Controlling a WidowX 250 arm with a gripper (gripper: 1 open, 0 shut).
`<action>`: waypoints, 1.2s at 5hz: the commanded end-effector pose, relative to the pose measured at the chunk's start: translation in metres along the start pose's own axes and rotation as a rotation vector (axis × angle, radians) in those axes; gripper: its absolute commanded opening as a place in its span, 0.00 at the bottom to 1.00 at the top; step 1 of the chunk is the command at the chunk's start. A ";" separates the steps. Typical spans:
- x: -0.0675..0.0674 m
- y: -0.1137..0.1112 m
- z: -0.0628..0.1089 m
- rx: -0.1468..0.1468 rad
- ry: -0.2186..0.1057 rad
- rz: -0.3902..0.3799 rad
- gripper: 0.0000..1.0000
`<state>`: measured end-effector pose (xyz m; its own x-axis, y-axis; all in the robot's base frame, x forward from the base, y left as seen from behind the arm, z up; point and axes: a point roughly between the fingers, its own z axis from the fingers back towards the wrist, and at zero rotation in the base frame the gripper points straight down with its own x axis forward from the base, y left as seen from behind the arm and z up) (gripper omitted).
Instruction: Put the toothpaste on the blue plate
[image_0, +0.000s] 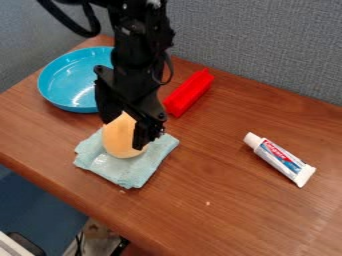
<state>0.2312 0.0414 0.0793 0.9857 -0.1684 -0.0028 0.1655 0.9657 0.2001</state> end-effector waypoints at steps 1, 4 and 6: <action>-0.001 0.006 0.000 0.005 -0.002 0.017 1.00; -0.001 0.007 -0.001 -0.007 0.004 0.023 1.00; -0.001 0.007 0.000 -0.014 0.007 0.023 1.00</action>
<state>0.2276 0.0447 0.0761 0.9871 -0.1586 -0.0238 0.1603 0.9703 0.1814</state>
